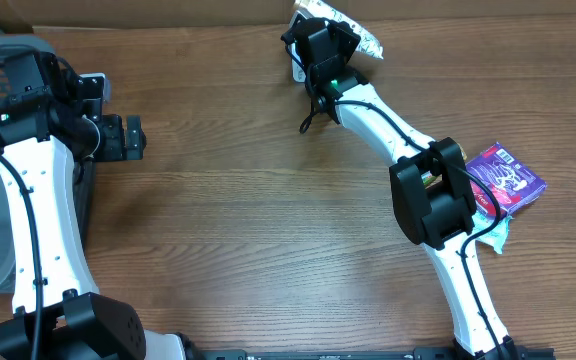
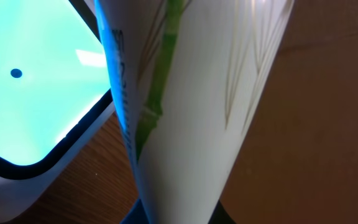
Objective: Scan the item barcode
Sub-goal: 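Raise the white tube and hold it up to the scanner, then place the white tube on the table's right side and release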
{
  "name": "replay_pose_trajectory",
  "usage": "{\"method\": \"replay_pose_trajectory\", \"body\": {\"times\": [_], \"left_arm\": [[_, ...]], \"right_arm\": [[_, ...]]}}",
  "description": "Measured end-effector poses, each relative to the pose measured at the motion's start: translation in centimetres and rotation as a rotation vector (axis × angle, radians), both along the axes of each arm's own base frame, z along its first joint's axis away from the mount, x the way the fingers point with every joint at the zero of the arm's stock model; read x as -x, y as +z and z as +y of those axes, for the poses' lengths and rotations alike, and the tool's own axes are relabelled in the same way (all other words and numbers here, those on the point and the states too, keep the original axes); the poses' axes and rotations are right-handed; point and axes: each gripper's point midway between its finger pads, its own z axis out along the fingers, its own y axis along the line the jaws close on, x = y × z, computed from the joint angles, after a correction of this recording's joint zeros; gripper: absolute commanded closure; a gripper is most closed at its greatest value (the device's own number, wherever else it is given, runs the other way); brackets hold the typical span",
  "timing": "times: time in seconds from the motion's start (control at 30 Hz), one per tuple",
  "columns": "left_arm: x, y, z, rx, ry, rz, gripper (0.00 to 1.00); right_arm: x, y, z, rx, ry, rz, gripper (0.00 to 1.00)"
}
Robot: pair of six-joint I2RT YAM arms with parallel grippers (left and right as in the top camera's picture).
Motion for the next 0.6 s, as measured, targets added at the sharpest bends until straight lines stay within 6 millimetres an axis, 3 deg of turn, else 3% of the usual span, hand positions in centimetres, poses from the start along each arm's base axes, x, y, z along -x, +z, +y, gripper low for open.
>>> {"method": "replay_pose_trajectory", "body": {"times": [0.23,0.4,0.53,0.6], "left_arm": [[0.0,0.0,0.0,0.0,0.0,0.0,0.0],[0.0,0.0,0.0,0.0,0.0,0.0,0.0],[0.0,0.0,0.0,0.0,0.0,0.0,0.0],[0.0,0.0,0.0,0.0,0.0,0.0,0.0]], "right_arm": [[0.2,-0.2,0.6,-0.015,0.013,0.005,0.96],[1.3,-0.7,2.2,-0.059,0.004,0.017,0.96],[5.0,-2.2,3.7,-0.11,0.006,0.172,0.96],[8.0,-1.3,4.5,-0.209,0.003,0.268,0.96]]}}
